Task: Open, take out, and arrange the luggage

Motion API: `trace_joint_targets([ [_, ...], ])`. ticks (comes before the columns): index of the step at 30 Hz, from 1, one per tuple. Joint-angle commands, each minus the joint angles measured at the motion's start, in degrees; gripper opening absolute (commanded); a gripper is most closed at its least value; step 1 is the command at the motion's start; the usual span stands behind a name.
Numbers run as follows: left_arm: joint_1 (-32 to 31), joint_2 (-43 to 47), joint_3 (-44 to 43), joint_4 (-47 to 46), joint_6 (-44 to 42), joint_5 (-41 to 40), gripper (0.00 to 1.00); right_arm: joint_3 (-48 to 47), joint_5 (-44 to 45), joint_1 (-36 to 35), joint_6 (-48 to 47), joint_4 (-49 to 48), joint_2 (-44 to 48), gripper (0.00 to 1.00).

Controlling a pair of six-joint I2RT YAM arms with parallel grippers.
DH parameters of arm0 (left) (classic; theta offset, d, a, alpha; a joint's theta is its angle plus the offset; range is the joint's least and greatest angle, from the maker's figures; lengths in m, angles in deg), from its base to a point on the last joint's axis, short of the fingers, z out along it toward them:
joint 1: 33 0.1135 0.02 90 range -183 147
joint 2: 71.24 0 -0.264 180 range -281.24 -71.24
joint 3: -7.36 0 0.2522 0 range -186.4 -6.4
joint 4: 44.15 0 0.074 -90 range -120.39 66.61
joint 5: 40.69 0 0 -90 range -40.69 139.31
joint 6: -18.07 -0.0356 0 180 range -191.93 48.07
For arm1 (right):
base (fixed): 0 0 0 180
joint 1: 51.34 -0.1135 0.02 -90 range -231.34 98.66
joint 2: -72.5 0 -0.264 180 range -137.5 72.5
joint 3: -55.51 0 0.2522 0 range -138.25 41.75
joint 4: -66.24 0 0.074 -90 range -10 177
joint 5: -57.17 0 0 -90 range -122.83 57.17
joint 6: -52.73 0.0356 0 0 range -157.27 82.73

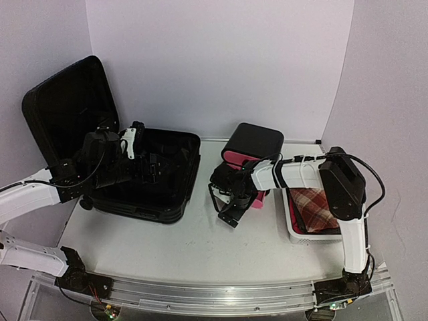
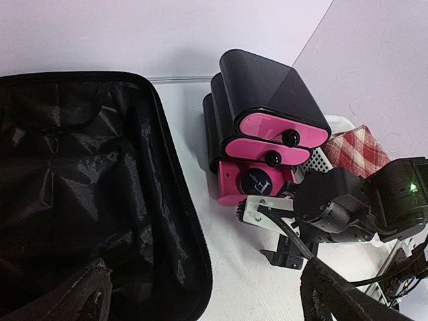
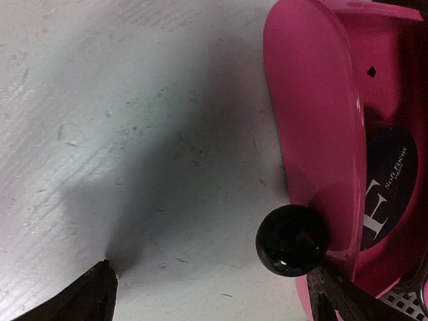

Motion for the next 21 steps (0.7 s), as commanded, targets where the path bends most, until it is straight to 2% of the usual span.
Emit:
trace_joint_targets([
  [1,0.25,1.69,-1.49,-1.43,0.77,0.33,0.99,-3.15,9.11,0.13,-1.84,-2.37,-0.86,0.98],
  [6,0.25,1.33,-2.02,-1.43,0.77,0.91,0.99,-4.30,14.28,0.37,-4.20,-4.26,-2.35,0.98],
  [21,0.19,0.81,-2.81,-1.37,1.30,1.58,0.99,-5.78,20.37,2.62,-9.54,-5.26,-5.75,0.98],
])
